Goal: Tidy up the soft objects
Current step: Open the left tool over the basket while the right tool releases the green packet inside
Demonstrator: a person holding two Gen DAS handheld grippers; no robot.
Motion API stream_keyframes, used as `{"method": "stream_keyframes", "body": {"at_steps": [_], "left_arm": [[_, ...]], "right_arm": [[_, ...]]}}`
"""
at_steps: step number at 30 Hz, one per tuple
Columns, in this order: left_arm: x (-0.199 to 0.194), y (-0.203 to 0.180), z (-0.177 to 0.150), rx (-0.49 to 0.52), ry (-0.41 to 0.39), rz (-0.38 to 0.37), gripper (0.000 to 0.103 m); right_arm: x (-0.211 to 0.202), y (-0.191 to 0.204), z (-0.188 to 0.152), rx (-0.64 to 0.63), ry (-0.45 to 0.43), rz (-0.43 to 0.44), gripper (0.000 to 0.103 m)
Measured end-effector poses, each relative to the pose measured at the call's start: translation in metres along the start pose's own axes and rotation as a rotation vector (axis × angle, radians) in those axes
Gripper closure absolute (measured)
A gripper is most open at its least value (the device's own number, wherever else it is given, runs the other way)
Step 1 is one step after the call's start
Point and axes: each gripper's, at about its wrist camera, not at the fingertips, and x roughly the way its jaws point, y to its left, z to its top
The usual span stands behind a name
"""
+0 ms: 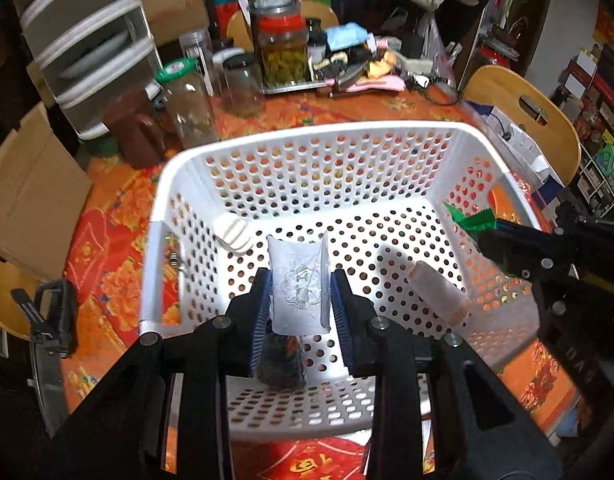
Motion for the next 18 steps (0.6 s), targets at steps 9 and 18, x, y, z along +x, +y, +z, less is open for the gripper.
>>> {"method": "stream_keyframes", "body": {"at_steps": [9,18], "left_arm": [[0.049,0.008,0.002,-0.041,0.099,-0.014,0.062],[-0.013,0.024,-0.025,-0.021,-0.068,-0.009,0.023]], "right_arm": [[0.039,-0.014,0.007,0.057,0.061,0.013,0.098],[-0.007,-0.029,-0.015,0.127,-0.022,0.076,0.034]]}}
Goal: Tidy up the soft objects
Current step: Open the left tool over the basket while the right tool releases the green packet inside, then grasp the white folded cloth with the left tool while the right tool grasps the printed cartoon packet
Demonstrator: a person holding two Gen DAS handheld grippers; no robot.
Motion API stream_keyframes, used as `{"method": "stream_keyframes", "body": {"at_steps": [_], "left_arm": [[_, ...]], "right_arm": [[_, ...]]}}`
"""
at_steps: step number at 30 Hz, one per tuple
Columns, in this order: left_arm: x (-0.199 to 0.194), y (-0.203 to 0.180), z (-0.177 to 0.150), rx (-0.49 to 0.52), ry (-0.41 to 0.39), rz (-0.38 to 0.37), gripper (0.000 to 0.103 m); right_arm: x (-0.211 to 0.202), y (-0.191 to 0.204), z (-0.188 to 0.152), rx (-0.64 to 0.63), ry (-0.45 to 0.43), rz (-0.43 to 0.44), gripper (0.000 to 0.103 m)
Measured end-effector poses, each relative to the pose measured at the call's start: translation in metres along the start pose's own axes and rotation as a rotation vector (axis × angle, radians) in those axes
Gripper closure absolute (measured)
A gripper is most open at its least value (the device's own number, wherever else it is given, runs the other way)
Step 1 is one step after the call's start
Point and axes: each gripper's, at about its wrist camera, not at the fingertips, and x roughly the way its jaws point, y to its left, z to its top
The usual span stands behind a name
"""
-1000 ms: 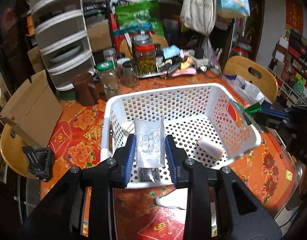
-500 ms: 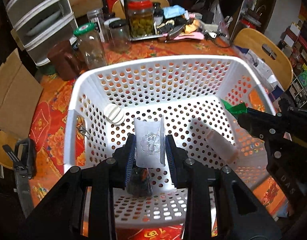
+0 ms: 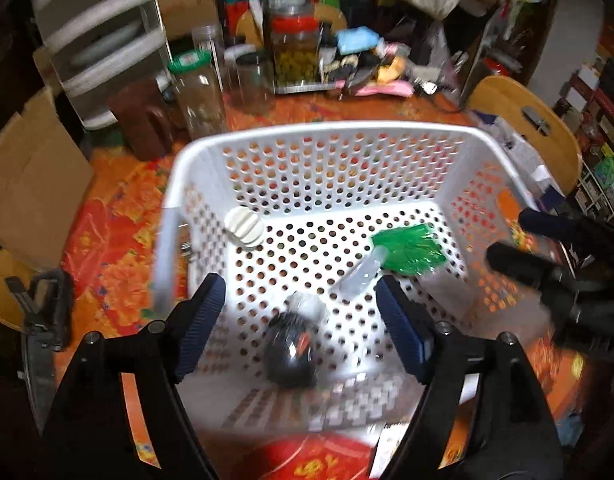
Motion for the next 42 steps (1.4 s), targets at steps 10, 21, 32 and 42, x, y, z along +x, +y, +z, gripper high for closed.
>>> {"method": "stream_keyframes", "body": {"at_steps": [10,21,32,42], "left_arm": [[-0.067,0.009,-0.127,0.065,-0.078,-0.102,0.001],[0.018,-0.045,-0.141,0.146,0.037,-0.06,0.001],[0.029,-0.045,-0.155,0.134,0.029,-0.006,0.07],[-0.005,0.01,-0.192,0.033,-0.004,0.006,0.074]], "right_arm": [[-0.057,-0.019,-0.145,0.073,-0.064,0.106,0.011],[-0.015,-0.024,-0.207,0.186,0.044,0.097,0.011],[0.006,0.027,-0.205,0.08,0.065,0.108,0.011],[0.034,0.08,-0.19,-0.088,0.066,0.045,0.007]]}}
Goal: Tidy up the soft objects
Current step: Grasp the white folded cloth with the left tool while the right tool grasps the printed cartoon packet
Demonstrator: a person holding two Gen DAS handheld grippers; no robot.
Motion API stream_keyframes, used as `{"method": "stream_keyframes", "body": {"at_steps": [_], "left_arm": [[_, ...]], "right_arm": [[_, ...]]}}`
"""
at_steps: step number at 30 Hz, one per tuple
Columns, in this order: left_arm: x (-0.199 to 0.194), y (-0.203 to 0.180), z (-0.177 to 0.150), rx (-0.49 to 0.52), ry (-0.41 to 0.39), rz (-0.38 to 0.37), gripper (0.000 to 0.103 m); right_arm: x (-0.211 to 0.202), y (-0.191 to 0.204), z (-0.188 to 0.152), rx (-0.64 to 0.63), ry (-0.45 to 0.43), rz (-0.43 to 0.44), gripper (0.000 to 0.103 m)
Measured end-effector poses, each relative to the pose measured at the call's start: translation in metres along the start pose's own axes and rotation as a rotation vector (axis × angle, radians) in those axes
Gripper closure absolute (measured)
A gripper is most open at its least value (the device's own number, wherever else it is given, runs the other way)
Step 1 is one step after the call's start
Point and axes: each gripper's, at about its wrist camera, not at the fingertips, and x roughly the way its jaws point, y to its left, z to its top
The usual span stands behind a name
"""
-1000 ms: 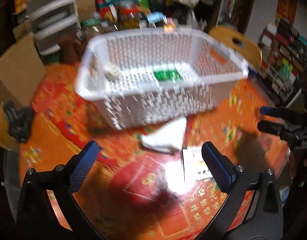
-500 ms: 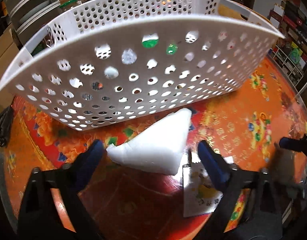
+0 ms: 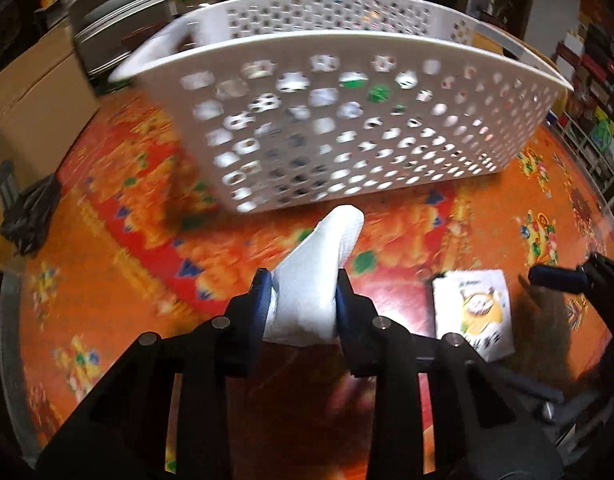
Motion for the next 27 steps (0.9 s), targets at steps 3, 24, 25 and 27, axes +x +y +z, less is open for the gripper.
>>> {"method": "stream_keyframes", "body": {"at_steps": [3,24,25,27], "left_arm": [[-0.013,0.015,-0.018,-0.027,-0.032,-0.009,0.074],[0.008,0.026,-0.019,-0.058,-0.07,-0.027,0.074],[0.009,0.026,-0.019,-0.057,-0.07,-0.027,0.074],[0.008,0.026,-0.019,-0.057,-0.07,-0.027,0.074]], "right_arm": [[0.008,0.004,0.006,-0.023,0.007,-0.035,0.001],[0.015,0.036,0.004,-0.174,-0.012,-0.089,0.039],[0.013,0.035,0.003,-0.178,-0.014,-0.086,0.043],[0.012,0.036,0.002,-0.184,-0.018,-0.084,0.048]]}}
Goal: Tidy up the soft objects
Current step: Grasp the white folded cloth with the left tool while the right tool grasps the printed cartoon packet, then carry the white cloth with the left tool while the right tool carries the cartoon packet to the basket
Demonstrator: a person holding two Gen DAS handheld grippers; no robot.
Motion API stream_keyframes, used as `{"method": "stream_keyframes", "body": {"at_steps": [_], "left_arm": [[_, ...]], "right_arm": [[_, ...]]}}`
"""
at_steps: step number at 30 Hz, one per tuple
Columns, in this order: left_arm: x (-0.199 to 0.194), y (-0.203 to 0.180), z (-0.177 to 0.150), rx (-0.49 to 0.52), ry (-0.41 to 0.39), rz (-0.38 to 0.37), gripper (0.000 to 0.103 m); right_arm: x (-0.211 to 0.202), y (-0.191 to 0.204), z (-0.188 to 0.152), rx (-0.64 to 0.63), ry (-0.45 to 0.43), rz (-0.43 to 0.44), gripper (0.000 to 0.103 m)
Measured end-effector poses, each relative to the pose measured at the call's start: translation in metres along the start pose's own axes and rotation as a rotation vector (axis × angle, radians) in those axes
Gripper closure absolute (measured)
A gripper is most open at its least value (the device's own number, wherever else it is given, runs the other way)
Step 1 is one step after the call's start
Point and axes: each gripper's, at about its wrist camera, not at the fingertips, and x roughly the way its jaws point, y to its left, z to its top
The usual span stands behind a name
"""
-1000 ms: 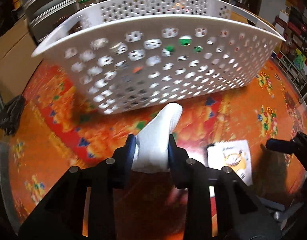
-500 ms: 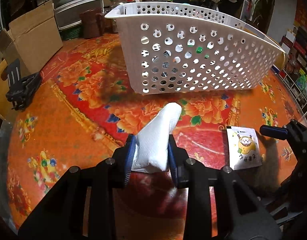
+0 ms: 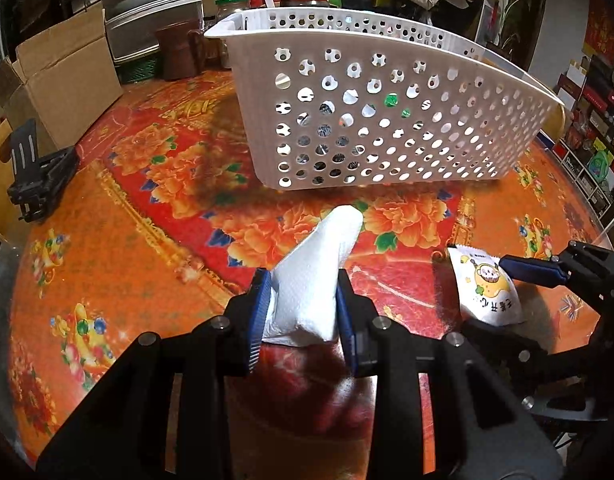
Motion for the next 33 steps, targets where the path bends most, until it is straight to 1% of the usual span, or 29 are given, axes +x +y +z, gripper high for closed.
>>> {"method": "stream_keyframes", "body": {"at_steps": [2,3,4,5,6,11,18,20,22,24,26,27,28,29,30,31,33], "left_arm": [[0.0,0.0,0.0,-0.002,0.0,0.001,0.074],[0.0,0.0,0.0,-0.003,0.0,0.001,0.074],[0.001,0.0,0.0,-0.002,0.0,0.001,0.074],[0.001,0.0,0.0,-0.002,0.001,0.001,0.074],[0.001,0.0,0.0,-0.002,0.001,0.002,0.074],[0.001,0.0,0.0,0.001,0.001,0.004,0.074],[0.001,-0.001,-0.001,0.0,0.002,0.004,0.074],[0.001,-0.001,-0.001,0.0,0.002,0.005,0.074],[0.0,0.0,-0.001,-0.002,0.003,0.001,0.074],[-0.001,0.007,0.0,-0.02,0.002,-0.007,0.074],[-0.005,0.016,0.001,-0.039,-0.003,-0.003,0.074],[-0.006,0.02,0.001,-0.046,-0.005,0.0,0.074],[-0.008,0.023,0.002,-0.052,-0.007,0.003,0.074],[-0.01,0.028,0.001,-0.06,-0.009,0.006,0.074],[-0.011,0.031,0.001,-0.066,-0.01,0.008,0.074],[-0.012,0.034,0.0,-0.07,-0.011,0.01,0.074],[-0.013,0.039,-0.002,-0.076,-0.01,0.013,0.074]], "right_arm": [[-0.002,0.0,-0.001,-0.006,-0.001,0.002,0.054],[-0.004,-0.001,-0.001,-0.006,-0.002,0.003,0.068],[-0.004,-0.001,0.0,-0.004,-0.002,0.003,0.087],[-0.004,-0.002,0.0,0.0,0.001,0.004,0.094],[-0.005,-0.004,-0.001,0.002,0.002,0.008,0.099],[-0.008,-0.003,-0.005,-0.004,-0.008,0.015,0.102],[-0.01,-0.002,-0.009,-0.002,-0.013,0.039,0.103],[-0.01,-0.004,-0.009,0.012,-0.011,0.061,0.103],[-0.011,-0.01,-0.008,0.063,-0.003,0.094,0.102],[-0.011,-0.013,-0.006,0.094,0.003,0.12,0.1],[-0.013,-0.011,-0.001,0.111,-0.006,0.11,0.09],[-0.013,-0.009,0.002,0.111,-0.012,0.102,0.077],[-0.013,-0.005,0.005,0.102,-0.022,0.1,0.058],[-0.013,-0.001,0.007,0.095,-0.033,0.103,0.048],[-0.013,0.003,0.01,0.083,-0.05,0.109,0.033],[-0.013,0.006,0.012,0.075,-0.061,0.111,0.031],[-0.009,0.015,0.017,0.053,-0.059,0.126,0.031]]}}
